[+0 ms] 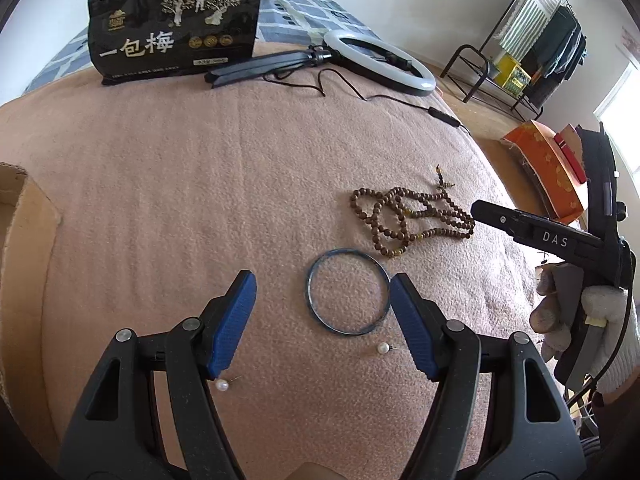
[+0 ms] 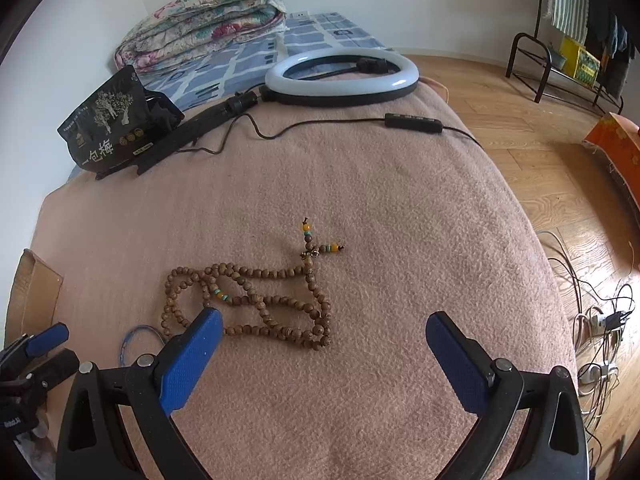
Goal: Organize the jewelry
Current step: 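Move left tool to the blue bangle while right tool approaches the wooden bead strand, then close left tool on the blue bangle while right tool grasps the wooden bead strand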
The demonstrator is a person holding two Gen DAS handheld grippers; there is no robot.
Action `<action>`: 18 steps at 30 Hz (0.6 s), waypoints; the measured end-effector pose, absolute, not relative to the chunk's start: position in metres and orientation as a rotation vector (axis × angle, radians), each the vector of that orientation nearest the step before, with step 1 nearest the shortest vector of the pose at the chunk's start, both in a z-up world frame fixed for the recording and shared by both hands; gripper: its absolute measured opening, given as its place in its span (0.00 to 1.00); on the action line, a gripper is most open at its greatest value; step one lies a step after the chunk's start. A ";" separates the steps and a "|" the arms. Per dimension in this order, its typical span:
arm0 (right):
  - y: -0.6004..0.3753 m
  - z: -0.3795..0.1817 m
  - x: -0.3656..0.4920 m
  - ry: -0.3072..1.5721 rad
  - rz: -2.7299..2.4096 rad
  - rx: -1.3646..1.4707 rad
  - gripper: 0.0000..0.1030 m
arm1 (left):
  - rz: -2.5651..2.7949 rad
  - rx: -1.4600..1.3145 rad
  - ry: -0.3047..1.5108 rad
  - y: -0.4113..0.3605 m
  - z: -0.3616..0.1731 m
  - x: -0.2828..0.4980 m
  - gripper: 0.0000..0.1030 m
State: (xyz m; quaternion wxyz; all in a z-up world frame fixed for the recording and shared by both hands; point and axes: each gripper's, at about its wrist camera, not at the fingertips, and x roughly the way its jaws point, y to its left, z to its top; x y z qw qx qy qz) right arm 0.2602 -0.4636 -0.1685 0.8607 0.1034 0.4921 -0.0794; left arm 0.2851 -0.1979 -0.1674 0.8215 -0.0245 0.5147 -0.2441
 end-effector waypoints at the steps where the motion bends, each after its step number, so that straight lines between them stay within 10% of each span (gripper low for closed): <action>1: -0.464 -0.171 0.262 1.039 -0.164 0.221 1.00 | -0.521 -0.050 1.106 -0.201 -0.172 0.286 0.69; 18: -0.479 -0.195 0.281 1.085 -0.156 0.312 1.00 | -0.515 -0.093 1.212 -0.224 -0.212 0.302 0.81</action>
